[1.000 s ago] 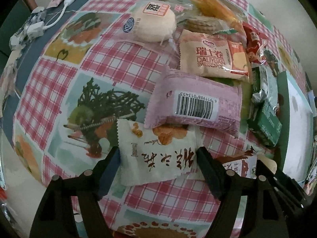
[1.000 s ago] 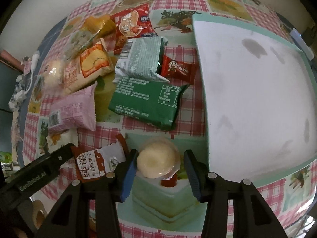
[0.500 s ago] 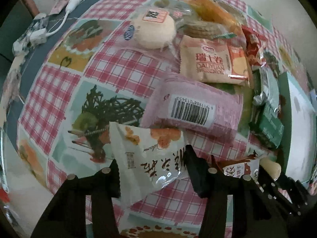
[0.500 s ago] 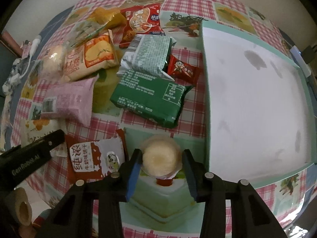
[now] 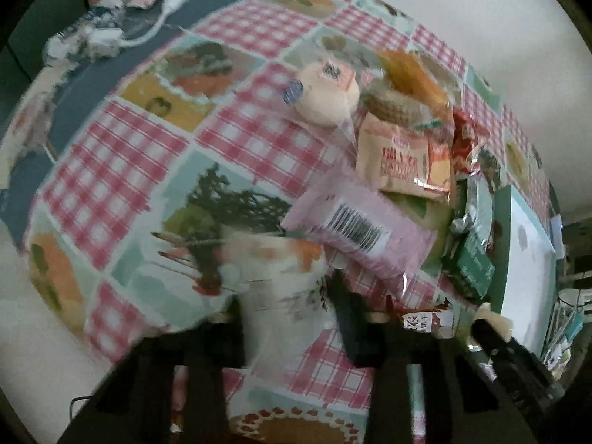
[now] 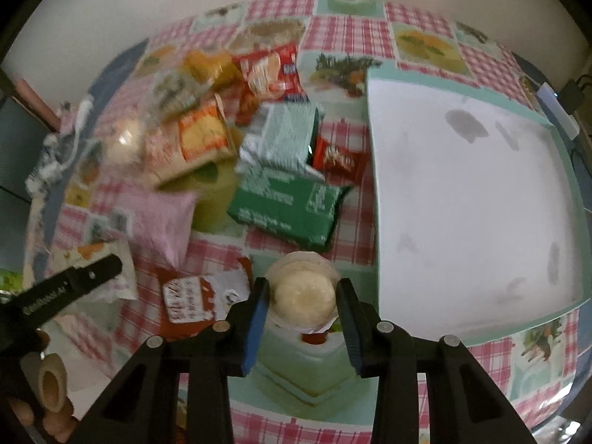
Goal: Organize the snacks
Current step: 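Lift the bun with the right tool while the left tool lifts the white pastry pack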
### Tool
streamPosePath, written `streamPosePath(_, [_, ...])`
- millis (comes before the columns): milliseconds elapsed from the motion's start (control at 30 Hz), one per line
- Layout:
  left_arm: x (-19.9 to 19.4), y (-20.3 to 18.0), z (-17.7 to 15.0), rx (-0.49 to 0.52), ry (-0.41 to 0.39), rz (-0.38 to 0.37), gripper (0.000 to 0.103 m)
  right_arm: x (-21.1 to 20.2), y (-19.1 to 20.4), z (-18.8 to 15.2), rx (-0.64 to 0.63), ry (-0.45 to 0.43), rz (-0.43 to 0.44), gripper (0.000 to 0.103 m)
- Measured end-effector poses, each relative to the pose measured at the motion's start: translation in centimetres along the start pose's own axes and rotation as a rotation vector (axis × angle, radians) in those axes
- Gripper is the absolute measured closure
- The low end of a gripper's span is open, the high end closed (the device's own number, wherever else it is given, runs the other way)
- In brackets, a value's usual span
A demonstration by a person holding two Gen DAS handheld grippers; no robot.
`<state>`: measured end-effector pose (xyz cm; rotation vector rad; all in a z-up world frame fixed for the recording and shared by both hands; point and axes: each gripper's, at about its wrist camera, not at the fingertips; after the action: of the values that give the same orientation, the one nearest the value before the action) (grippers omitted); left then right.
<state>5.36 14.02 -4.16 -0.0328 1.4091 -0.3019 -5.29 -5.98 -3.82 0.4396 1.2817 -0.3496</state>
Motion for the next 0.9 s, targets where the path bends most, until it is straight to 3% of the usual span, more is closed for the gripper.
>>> streamPosePath(133, [-1.8, -0.5, -0.2, 0.051, -0.040, 0.022, 0.082, -1.8, -0.8, 0.3, 0.019, -0.042, 0.023, 0.063])
streamPosePath(367, [-1.9, 0.7, -0.6, -0.006, -0.018, -0.032, 0.084, -1.9, -2.1, 0.3, 0.052, -0.030, 0.025, 0.063])
streamPosePath(667, [-0.2, 0.3, -1.1, 0.030, 0.010, -0.031, 0.079, -2.1, -2.3, 0.4, 0.059, -0.039, 0.036, 0.063])
streamPosePath(900, [-1.0, 0.2, -1.0, 0.030, -0.038, -0.038, 0.085, -2.2, -2.5, 0.5, 0.069, -0.041, 0.048, 0.063])
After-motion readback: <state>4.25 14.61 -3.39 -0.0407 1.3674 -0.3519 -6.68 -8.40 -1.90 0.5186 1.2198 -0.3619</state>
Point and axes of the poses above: each gripper's, at about its wrist camera, not at the fingertips, and x roughly the way its jaws point, y to its left, z to its top, and after that the axes turned 4 degrees about y, right-handed
